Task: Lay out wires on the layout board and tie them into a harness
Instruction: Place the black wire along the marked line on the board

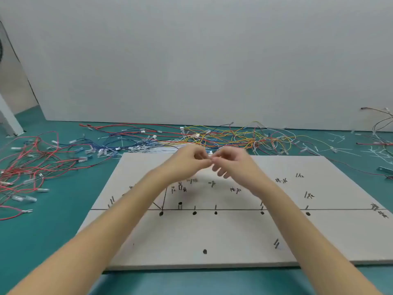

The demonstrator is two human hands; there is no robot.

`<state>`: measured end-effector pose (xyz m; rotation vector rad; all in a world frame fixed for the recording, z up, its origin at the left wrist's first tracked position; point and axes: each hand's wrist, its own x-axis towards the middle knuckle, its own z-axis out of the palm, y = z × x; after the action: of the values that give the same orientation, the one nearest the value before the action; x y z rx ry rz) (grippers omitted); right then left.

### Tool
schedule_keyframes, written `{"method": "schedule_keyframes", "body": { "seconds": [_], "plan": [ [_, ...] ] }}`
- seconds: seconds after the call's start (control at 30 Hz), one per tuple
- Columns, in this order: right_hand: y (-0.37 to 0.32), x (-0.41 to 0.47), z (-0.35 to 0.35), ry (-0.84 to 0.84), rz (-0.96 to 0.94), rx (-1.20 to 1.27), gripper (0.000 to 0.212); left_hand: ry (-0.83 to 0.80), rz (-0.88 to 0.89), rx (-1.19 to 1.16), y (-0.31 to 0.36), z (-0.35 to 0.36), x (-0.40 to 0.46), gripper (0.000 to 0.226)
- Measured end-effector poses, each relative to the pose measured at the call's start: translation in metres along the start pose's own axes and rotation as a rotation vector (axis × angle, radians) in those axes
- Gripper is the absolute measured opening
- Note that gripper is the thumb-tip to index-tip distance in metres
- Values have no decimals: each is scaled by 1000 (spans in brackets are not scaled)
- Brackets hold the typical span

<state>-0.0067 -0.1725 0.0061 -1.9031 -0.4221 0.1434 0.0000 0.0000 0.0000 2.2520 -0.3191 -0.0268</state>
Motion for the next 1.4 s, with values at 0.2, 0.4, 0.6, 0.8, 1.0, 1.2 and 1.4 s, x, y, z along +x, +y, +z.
{"method": "schedule_keyframes", "body": {
  "seconds": [0.2,0.4,0.6,0.8,1.0,1.2,1.4],
  "plan": [
    [37,31,25,16,85,-493,10,193,-196,280,-34,26,11,9],
    [41,29,21,35,23,-475,13,257,-162,294,-37,28,8,9],
    [35,35,18,-218,66,-576,17,277,-166,274,-40,28,12,7],
    [42,26,17,-109,3,-443,13,334,-168,67,-41,20,15,12],
    [44,24,15,-68,-4,-389,17,499,-295,286,-61,-9,15,27],
    [45,24,16,-58,-13,-385,18,543,-552,479,-94,-49,20,33],
    [45,24,16,-49,-25,-396,17,566,-547,472,-113,-62,32,32]
  ]
}}
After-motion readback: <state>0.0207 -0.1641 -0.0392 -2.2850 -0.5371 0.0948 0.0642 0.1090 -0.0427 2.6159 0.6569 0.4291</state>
